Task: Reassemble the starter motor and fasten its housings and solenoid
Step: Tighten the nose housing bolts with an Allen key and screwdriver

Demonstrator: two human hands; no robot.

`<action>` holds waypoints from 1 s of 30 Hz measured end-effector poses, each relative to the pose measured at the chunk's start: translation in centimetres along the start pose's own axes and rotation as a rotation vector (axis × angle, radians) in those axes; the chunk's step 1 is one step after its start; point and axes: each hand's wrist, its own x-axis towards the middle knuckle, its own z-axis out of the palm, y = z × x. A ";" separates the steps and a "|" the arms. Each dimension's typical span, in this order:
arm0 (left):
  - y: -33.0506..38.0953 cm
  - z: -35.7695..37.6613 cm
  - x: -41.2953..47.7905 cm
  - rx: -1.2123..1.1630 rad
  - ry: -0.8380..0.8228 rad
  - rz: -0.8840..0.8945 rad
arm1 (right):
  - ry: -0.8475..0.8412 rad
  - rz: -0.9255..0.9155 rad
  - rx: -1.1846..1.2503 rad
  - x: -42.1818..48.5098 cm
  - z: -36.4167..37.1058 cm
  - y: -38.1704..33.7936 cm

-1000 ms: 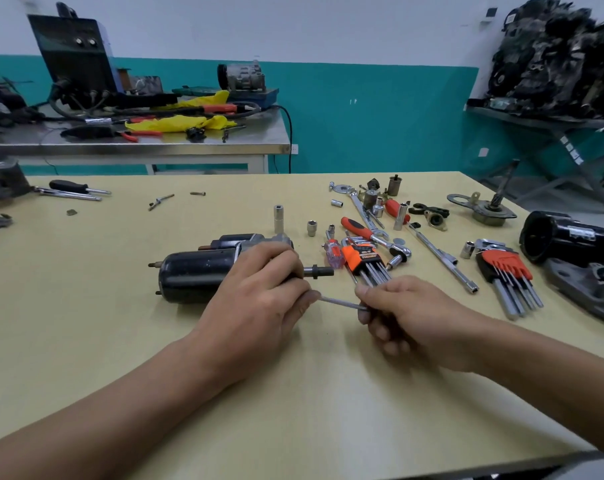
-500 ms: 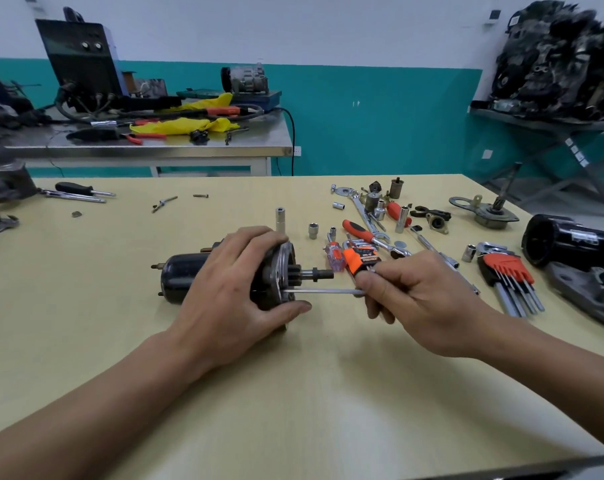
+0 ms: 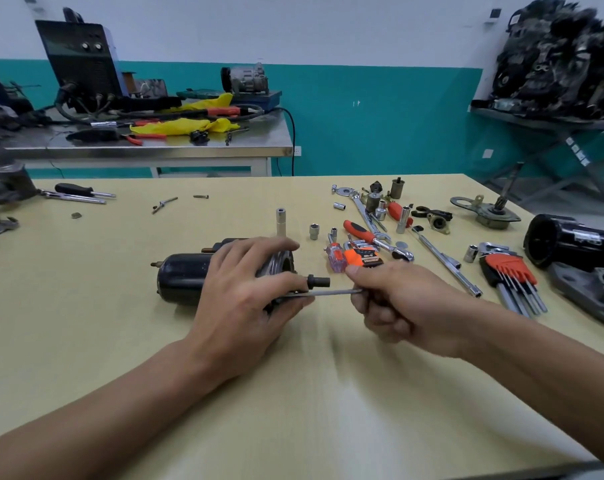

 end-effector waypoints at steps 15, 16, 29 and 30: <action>-0.3 -0.4 0.1 -0.036 -0.039 0.030 | 0.312 -0.836 -1.363 -0.9 -2.2 2.0; -0.2 -0.3 0.0 -0.036 -0.042 0.025 | 0.310 -0.894 -1.394 -0.7 -2.4 1.9; -0.4 -0.2 -0.1 -0.021 -0.050 0.013 | 0.038 -0.231 -0.413 -1.7 0.1 0.5; -0.4 -0.2 -0.1 -0.019 -0.046 0.013 | 0.099 -0.460 -0.729 -1.8 -0.3 0.7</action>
